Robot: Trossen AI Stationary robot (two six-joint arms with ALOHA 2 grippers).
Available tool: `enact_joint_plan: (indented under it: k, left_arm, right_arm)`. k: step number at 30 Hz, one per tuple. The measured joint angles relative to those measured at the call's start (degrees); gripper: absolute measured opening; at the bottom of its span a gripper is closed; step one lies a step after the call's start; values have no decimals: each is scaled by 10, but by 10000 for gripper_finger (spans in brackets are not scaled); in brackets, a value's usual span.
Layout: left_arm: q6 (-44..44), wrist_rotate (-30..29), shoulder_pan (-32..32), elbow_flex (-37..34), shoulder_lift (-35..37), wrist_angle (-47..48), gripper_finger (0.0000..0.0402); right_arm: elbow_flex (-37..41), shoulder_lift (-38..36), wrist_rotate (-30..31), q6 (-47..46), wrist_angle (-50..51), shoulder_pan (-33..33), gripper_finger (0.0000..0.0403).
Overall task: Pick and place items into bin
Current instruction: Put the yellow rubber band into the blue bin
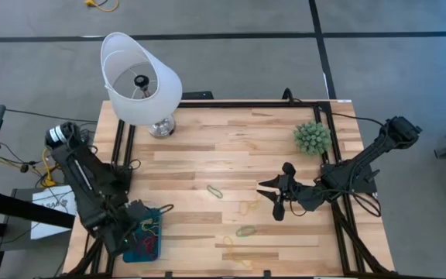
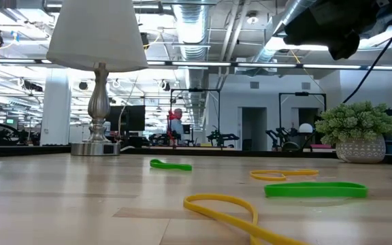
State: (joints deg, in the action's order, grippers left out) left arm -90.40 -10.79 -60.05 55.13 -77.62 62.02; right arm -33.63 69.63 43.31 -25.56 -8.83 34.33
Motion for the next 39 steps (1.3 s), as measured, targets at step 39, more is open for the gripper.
enact_joint_plan:
  k: [39]
  left_arm:
    - [246, -149, 97, 48, -1, 53, 137]
  right_arm:
    - [10, 156, -160, -47, 29, -62, 109]
